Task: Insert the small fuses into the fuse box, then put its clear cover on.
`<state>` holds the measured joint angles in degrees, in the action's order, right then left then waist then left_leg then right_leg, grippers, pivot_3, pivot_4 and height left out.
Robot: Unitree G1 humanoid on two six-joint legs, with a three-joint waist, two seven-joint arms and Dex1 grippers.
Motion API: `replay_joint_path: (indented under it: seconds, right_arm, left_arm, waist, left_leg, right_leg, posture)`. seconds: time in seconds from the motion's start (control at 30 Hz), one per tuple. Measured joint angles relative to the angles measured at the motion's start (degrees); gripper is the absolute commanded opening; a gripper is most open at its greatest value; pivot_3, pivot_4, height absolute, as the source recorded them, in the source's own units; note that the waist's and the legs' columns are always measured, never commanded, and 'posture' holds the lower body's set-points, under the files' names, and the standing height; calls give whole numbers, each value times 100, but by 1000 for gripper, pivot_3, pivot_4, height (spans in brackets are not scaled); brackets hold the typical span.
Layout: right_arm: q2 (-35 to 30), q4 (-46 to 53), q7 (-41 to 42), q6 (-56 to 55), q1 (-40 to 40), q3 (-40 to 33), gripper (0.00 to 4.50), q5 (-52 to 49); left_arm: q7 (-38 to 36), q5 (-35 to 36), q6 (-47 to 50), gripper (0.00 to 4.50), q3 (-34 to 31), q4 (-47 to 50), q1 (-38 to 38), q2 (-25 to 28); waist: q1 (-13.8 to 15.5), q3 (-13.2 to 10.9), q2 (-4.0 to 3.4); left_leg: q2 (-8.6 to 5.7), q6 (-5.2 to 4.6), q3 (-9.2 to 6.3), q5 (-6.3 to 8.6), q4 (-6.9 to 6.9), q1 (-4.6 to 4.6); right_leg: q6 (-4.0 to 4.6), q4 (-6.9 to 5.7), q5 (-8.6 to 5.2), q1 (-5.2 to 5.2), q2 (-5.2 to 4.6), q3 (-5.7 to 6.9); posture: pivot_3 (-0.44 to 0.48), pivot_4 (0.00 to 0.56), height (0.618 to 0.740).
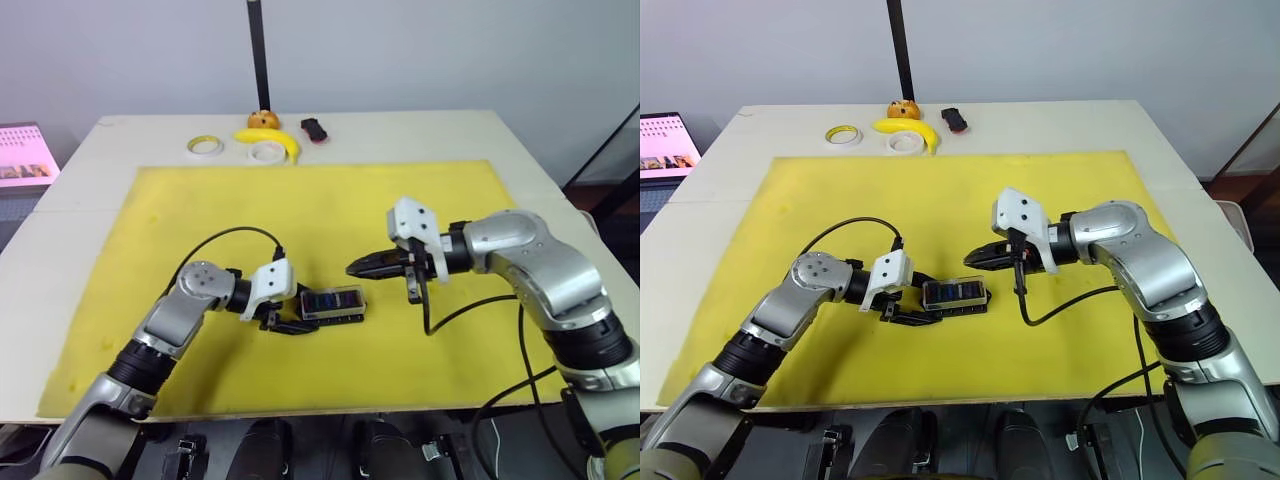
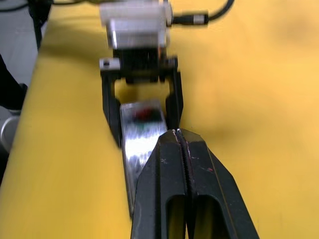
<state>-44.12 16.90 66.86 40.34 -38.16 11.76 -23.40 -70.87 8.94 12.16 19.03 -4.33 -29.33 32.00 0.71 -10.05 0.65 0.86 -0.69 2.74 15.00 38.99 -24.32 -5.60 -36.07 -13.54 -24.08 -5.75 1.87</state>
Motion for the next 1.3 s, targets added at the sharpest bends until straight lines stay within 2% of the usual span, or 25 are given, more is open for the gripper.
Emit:
replay_joint_path:
  seconds: [0.07,0.2,0.33,0.47,0.53,0.63,0.87,1.0,1.13,1.3]
  right_arm:
    - [-51,103,-7,-13,33,-33,0,-2]
    - [-183,205,-18,-32,172,-71,0,-1]
    - [-270,220,-25,-76,210,-140,0,0]
    - [-568,217,82,-246,213,-167,0,21]
    - [-889,181,251,-462,263,-279,0,78]
    - [-1297,45,492,-890,348,-413,826,218]
    - [-2031,-707,1169,-1988,469,-599,4370,581]
    - [-2290,-1027,1511,-2381,493,-663,4443,677]
    - [-2398,-1223,1692,-2457,492,-732,4443,687]
    - [-2402,-1390,1725,-2479,491,-784,4443,716]
  left_arm:
    - [2,-16,23,4465,2,-1,-18,8]
    - [-55,31,132,4465,-10,82,-33,194]
    - [-165,100,211,4465,-140,293,70,600]
    - [-225,374,539,4465,-625,694,461,1196]
    - [-230,647,913,4465,-1099,1062,737,1592]
    - [-206,1168,1494,4500,-1847,1677,1116,2028]
    - [-108,2211,2644,4500,-3499,2867,2101,2806]
    - [-43,2466,3013,4500,-4182,3209,2701,2933]
    - [164,2646,3209,4500,-4639,3454,2959,2932]
    - [247,2759,3261,4500,-4735,3618,3188,2938]
  waist:
    - [4,0,0]
    - [-9,0,1]
    - [-66,-1,0]
    - [-117,-5,-1]
    - [-132,-9,-2]
    - [-122,-11,-1]
    - [-142,-16,-7]
    - [-144,-22,-13]
    - [-132,-23,-13]
    - [-135,-24,-15]
  left_leg:
    - [0,0,0,0,1,-9]
    - [2,0,3,0,0,-11]
    - [10,0,4,0,-3,-11]
    - [16,0,3,0,-7,-15]
    - [16,0,4,0,-8,-17]
    - [14,0,5,0,-8,-18]
    - [13,1,15,0,-13,-15]
    - [14,2,20,0,-15,-15]
    - [13,5,21,-1,-14,-14]
    - [13,5,21,-2,-14,-14]
  right_leg:
    - [-3,-2,2,-10,1,0]
    - [-6,-2,3,-15,5,-1]
    - [-6,-7,3,-25,15,-2]
    - [-5,-9,3,-32,16,-1]
    - [-2,-6,1,-33,13,-2]
    - [0,0,-1,-31,10,-2]
    - [1,2,-2,-36,7,-5]
    - [1,1,-2,-39,8,-8]
    - [2,3,-3,-37,6,-10]
    - [2,2,-3,-38,7,-10]
  posture:
    - [0,150,740]
    - [0,150,740]
    - [0,150,740]
    - [0,150,740]
    - [0,150,740]
    - [0,150,740]
    - [0,150,740]
    - [0,150,740]
    - [0,150,740]
    - [0,150,740]
